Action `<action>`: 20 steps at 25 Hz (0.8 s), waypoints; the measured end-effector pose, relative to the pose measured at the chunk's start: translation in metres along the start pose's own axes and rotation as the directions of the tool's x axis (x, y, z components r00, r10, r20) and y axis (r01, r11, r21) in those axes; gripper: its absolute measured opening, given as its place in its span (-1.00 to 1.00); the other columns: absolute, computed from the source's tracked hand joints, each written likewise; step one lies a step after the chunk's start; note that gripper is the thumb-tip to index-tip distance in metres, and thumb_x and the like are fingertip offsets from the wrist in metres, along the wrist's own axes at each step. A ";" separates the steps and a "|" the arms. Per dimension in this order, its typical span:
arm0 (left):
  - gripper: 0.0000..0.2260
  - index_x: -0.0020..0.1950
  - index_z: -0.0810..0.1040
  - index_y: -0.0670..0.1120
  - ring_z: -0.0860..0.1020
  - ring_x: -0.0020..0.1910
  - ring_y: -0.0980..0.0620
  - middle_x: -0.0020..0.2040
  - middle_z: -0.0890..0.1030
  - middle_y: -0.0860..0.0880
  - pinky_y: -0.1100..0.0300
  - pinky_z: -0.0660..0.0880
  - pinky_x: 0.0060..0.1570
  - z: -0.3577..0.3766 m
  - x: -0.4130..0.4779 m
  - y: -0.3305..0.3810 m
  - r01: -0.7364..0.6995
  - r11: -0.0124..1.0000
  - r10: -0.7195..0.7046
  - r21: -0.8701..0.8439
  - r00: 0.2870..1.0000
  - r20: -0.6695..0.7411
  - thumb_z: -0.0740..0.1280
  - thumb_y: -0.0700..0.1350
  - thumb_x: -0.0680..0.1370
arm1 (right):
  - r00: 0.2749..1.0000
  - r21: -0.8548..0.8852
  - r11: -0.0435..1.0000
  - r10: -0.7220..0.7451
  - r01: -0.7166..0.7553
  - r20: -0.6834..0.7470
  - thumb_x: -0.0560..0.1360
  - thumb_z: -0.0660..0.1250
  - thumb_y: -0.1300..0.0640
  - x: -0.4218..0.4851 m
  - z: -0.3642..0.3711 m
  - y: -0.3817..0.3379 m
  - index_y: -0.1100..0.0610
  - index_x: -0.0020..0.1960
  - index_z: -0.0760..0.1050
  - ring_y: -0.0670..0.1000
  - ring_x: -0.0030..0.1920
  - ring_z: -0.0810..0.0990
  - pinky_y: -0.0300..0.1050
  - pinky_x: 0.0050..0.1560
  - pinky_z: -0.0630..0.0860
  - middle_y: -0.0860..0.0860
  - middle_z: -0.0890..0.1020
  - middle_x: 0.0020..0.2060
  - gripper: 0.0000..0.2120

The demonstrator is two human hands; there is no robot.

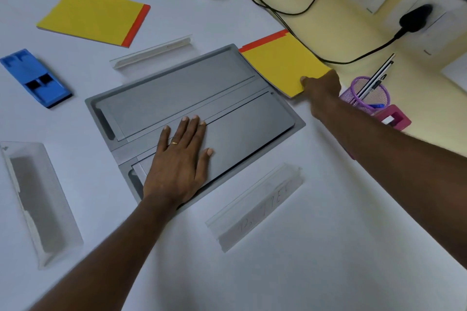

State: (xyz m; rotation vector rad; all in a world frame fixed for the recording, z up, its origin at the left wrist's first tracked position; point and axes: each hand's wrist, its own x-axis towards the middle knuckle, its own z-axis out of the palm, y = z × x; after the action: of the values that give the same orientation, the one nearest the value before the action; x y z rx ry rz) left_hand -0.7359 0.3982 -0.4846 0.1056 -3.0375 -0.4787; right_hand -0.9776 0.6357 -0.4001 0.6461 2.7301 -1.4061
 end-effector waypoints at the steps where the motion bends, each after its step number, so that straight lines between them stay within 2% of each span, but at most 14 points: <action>1: -0.44 0.66 -0.02 0.01 -0.10 0.65 0.07 0.67 0.00 0.03 -0.12 -0.07 0.62 0.000 0.001 0.000 -0.001 1.000 0.001 0.001 1.000 0.006 -0.16 0.21 0.70 | 0.994 -0.173 0.979 -0.109 0.111 0.024 0.54 0.41 0.13 0.001 0.004 0.001 0.26 0.53 0.21 0.20 0.46 0.37 0.09 0.46 0.34 0.23 0.35 0.48 -0.34; 2: -0.44 0.66 -0.03 0.01 -0.11 0.65 0.08 0.67 -0.01 0.03 -0.12 -0.07 0.62 0.000 0.002 -0.001 0.004 1.000 -0.004 -0.001 1.000 0.008 -0.17 0.22 0.70 | 0.969 -0.304 0.920 -0.233 0.246 0.080 0.55 0.40 0.10 0.001 0.009 0.001 0.23 0.57 0.15 0.19 0.54 0.24 0.06 0.53 0.21 0.23 0.24 0.54 -0.30; 4: -0.44 0.66 -0.05 0.02 -0.13 0.65 0.08 0.67 -0.03 0.04 -0.12 -0.07 0.62 0.001 0.002 -0.001 0.001 1.000 -0.001 0.004 1.000 0.015 -0.18 0.22 0.69 | 0.863 -0.422 0.752 -0.437 0.506 0.255 0.60 0.33 0.08 0.001 0.020 0.004 0.15 0.58 0.19 0.18 0.59 0.12 0.07 0.58 0.06 0.21 0.19 0.57 -0.38; 6: -0.44 0.66 -0.05 0.02 -0.13 0.65 0.08 0.67 -0.03 0.04 -0.12 -0.07 0.62 0.001 0.001 -0.001 0.001 1.000 -0.001 0.001 1.000 0.009 -0.18 0.22 0.69 | 0.771 -0.480 0.604 -0.474 0.636 0.424 0.64 0.24 0.07 0.003 0.030 0.009 0.08 0.56 0.26 0.20 0.59 0.11 0.20 0.57 0.07 0.17 0.22 0.57 -0.50; 8: -0.44 0.66 -0.03 0.02 -0.12 0.65 0.08 0.67 -0.01 0.04 -0.12 -0.06 0.62 0.001 0.002 -0.001 0.003 1.000 -0.003 -0.005 1.000 0.005 -0.17 0.22 0.69 | 0.747 -0.534 0.523 -0.432 0.664 0.505 0.66 0.17 0.08 0.007 0.037 0.014 0.02 0.56 0.26 0.24 0.59 0.12 0.29 0.53 0.12 0.14 0.22 0.58 -0.54; 12: -0.43 0.66 -0.05 0.03 -0.14 0.65 0.09 0.67 -0.03 0.04 -0.12 -0.08 0.62 0.001 0.002 0.000 0.003 1.000 -0.003 -0.020 1.000 0.015 -0.18 0.23 0.69 | 0.736 -0.562 0.479 -0.499 0.674 0.457 0.67 0.14 0.14 0.012 0.040 0.013 -0.05 0.52 0.32 0.22 0.51 0.28 0.26 0.40 0.34 0.11 0.31 0.54 -0.57; 20: -0.42 0.66 -0.06 0.03 -0.15 0.64 0.10 0.66 -0.03 0.04 -0.11 -0.10 0.62 0.001 0.002 -0.001 0.001 0.999 -0.001 -0.034 1.000 0.016 -0.18 0.24 0.68 | 0.738 -0.597 0.446 -0.503 0.667 0.449 0.67 0.16 0.14 0.018 0.043 0.004 -0.05 0.51 0.34 0.24 0.46 0.34 0.28 0.33 0.39 0.09 0.35 0.52 -0.58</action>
State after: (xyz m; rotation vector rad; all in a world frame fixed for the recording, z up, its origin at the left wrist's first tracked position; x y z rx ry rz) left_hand -0.7382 0.3974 -0.4859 0.1018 -3.0435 -0.5342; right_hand -1.0001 0.6110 -0.4327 -0.5431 3.0538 -0.1732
